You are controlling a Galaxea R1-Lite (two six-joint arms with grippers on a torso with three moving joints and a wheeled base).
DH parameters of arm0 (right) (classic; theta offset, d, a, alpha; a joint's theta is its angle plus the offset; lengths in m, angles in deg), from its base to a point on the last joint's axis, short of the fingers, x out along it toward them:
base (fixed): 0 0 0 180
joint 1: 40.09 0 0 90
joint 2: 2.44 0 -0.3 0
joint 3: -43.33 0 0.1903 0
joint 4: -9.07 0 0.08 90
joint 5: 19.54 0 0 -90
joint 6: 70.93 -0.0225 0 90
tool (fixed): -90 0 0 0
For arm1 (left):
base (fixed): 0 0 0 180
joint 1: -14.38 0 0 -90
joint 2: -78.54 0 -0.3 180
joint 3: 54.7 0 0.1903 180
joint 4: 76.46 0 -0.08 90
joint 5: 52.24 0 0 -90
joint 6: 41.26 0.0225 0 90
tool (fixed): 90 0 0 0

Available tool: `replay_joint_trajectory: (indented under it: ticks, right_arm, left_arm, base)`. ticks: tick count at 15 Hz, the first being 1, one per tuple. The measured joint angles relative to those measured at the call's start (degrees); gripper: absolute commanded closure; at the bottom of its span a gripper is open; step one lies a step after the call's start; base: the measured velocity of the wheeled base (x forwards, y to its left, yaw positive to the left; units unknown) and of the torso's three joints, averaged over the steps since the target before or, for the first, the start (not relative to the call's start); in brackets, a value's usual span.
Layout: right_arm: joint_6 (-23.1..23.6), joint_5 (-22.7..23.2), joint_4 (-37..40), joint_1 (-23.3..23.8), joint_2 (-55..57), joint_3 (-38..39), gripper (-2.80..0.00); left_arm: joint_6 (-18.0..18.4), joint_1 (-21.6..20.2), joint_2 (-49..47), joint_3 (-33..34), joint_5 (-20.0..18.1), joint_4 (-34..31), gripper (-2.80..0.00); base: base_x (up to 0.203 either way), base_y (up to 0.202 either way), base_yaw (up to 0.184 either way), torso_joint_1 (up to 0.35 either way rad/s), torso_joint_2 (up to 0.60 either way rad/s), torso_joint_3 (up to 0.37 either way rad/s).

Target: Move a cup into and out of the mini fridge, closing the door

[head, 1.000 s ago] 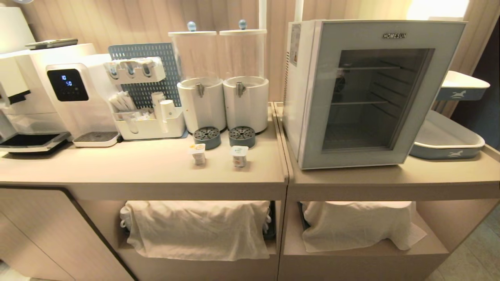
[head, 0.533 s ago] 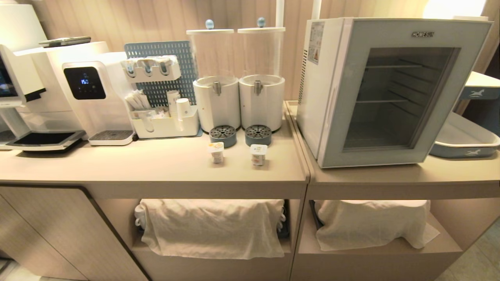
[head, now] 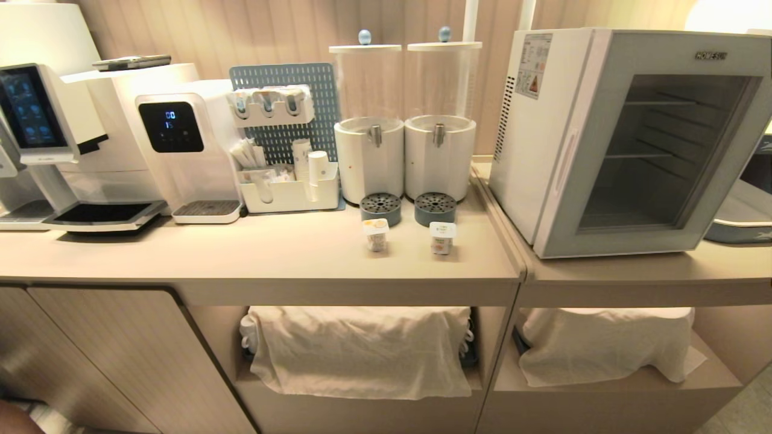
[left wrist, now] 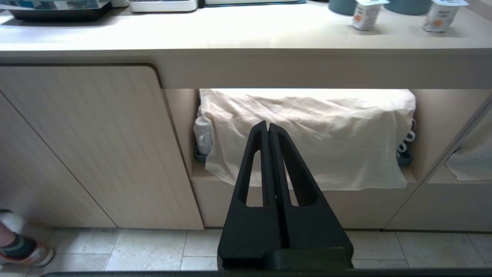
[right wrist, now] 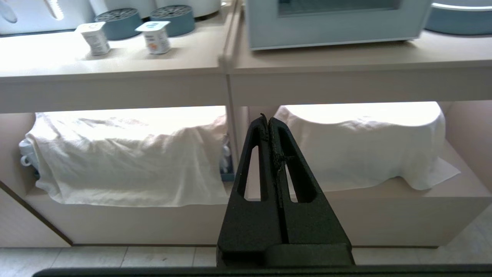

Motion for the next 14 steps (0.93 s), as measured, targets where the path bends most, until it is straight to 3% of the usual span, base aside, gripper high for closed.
replay_joint_trajectory:
  ticks: [14]
  right_arm:
    - [-1.8,0.0,0.1,0.0,0.0,0.0,0.0]
  left_arm:
    - [-0.2,0.0,0.0,0.1,0.1,0.4,0.0]
  base:
    - [0.0,0.191,0.001,0.003,0.0,0.004]
